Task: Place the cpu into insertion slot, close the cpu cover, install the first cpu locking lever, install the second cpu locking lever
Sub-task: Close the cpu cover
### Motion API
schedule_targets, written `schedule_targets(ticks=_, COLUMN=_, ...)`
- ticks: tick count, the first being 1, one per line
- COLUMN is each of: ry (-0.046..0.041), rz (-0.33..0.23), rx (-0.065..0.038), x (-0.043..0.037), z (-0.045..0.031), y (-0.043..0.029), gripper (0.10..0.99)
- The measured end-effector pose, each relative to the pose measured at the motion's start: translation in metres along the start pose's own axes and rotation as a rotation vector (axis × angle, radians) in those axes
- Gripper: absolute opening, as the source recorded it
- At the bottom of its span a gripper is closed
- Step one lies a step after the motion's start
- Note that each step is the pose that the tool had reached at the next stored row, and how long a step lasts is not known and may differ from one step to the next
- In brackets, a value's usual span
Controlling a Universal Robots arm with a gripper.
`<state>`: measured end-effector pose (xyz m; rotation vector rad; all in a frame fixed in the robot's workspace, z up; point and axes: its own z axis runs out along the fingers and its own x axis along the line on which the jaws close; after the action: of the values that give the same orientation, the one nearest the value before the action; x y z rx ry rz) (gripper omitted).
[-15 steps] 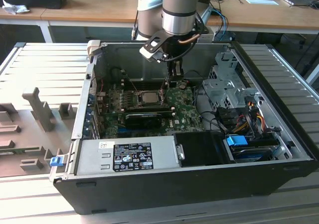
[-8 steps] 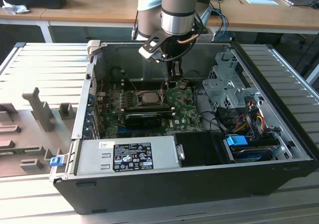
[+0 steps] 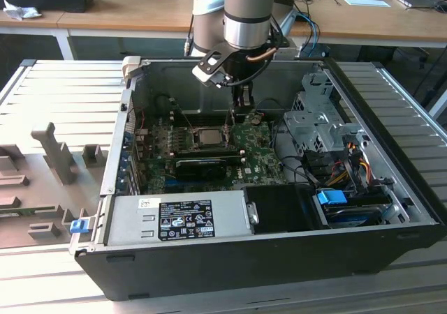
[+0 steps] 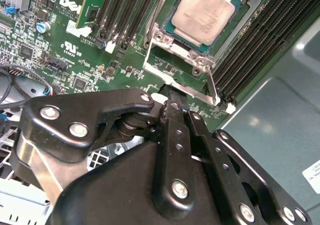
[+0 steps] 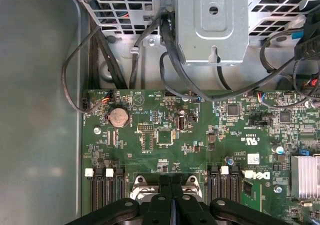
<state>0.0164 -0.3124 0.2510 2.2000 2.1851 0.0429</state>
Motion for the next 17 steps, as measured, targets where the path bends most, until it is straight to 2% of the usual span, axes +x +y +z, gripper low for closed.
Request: schedule_targets(ticks=17, ry=0.0000, rz=0.000, rx=0.000, x=0.0000, z=-0.0002, y=-0.0038, gripper=0.106)
